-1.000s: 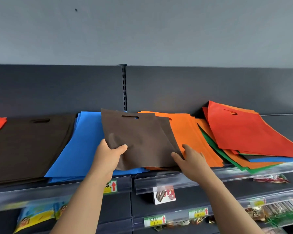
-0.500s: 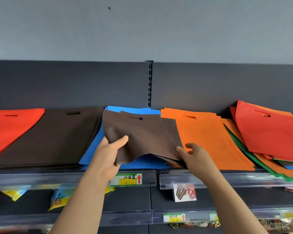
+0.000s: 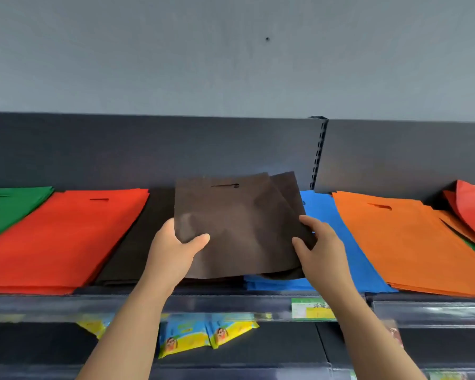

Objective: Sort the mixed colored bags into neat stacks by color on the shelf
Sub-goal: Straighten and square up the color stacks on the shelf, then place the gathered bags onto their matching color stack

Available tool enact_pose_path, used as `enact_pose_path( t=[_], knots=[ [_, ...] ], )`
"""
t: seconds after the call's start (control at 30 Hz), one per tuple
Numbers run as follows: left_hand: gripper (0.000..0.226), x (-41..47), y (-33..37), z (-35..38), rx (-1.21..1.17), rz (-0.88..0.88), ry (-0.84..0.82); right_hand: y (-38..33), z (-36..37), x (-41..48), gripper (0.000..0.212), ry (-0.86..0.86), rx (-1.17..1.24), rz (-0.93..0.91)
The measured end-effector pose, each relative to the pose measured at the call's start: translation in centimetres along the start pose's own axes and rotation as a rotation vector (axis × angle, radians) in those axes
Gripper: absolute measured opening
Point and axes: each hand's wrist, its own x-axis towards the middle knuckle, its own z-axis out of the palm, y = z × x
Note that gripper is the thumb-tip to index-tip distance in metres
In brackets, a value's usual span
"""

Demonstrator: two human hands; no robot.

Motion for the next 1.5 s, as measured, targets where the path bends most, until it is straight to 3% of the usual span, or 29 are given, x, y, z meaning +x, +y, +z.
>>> enact_pose_path(
  t=[0.33,0.5,0.67,1.03,1.5],
  knots=[
    [0.024,5.4,-4.4,-9.3,0.435,-0.062,0.096,-5.4,10.4,-0.9,0.048,-0.201,-0.147,-0.012],
    [0.051,6.8,-5.6,-10.0,0.653,-0.139,0.053,-5.9,11.8,-0.7,0.048,-0.294,-0.388,0.016],
    [0.05,7.0,-5.9,-9.0,0.903,0.0,0.071,-5.7,10.9,-0.4,0.03,-0.243,-0.533,-0.063],
    [0.04,2.7,-1.7,-0.4,0.683,0.355,-0.036,-2.7,4.4,-0.9,0.046,-0.165,-0.519,-0.027],
    [0.042,-4.8,3.9,20.2,0.645,0.443,-0.266,11.3,-13.4,-0.6,0.048,-0.075,-0.598,0.08]
  ],
)
